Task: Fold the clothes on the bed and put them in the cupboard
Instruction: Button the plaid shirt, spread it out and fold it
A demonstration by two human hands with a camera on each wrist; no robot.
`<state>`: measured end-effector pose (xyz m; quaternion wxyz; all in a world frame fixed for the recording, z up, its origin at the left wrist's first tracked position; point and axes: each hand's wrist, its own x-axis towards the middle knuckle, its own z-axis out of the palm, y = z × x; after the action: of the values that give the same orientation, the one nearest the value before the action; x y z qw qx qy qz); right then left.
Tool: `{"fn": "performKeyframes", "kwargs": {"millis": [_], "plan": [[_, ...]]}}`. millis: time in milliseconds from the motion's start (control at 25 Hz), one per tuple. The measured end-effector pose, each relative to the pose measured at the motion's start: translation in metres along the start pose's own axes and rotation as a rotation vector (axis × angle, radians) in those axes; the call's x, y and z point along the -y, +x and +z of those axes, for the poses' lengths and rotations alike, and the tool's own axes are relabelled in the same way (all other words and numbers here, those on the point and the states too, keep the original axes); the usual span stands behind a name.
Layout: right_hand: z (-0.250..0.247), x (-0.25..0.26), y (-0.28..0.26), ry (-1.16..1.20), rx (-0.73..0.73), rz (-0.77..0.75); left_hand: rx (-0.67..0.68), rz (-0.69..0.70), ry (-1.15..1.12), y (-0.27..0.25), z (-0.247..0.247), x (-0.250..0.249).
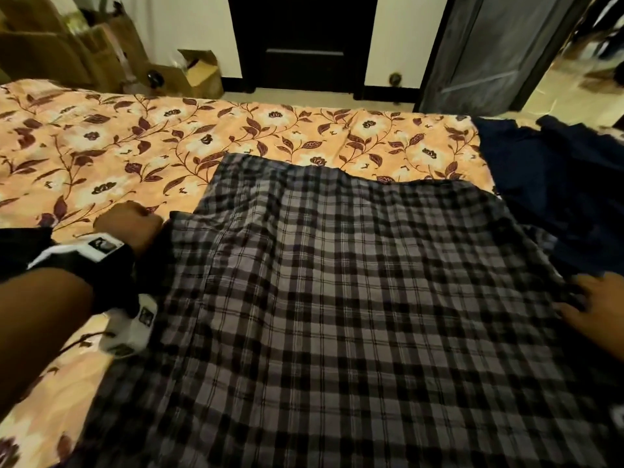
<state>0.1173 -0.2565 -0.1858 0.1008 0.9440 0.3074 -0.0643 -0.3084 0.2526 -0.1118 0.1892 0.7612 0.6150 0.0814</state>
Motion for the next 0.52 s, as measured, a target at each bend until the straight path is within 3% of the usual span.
{"fn": "performKeyframes", "kwargs": {"millis": [80,160,200,280,360,400,440,520], "plan": [[-0.055,0.088,-0.018,-0.022,-0.009,0.021,0.159,-0.085,-0.053,0.007,0.01,-0.029],[-0.076,0.144,-0.009,-0.013,-0.023,-0.061,0.262,-0.049,-0.022,0.007,0.016,-0.048],[-0.086,0.171,-0.004,-0.001,-0.032,-0.106,0.261,0.034,-0.035,-0.004,0.014,-0.056],[-0.1,0.207,0.002,0.136,-0.011,-0.222,0.129,0.312,-0.175,-0.045,0.007,-0.065],[-0.122,0.233,-0.003,0.35,-0.167,-0.406,0.045,0.612,-0.153,-0.115,-0.002,-0.065],[-0.134,0.246,-0.009,0.414,-0.26,-0.532,0.098,0.702,-0.045,-0.154,-0.002,-0.06],[-0.144,0.258,-0.015,0.438,-0.344,-0.652,0.216,0.691,0.08,-0.188,0.001,-0.054],[-0.156,0.277,-0.026,0.425,-0.398,-0.821,0.478,0.546,0.209,-0.235,0.021,-0.033]]}}
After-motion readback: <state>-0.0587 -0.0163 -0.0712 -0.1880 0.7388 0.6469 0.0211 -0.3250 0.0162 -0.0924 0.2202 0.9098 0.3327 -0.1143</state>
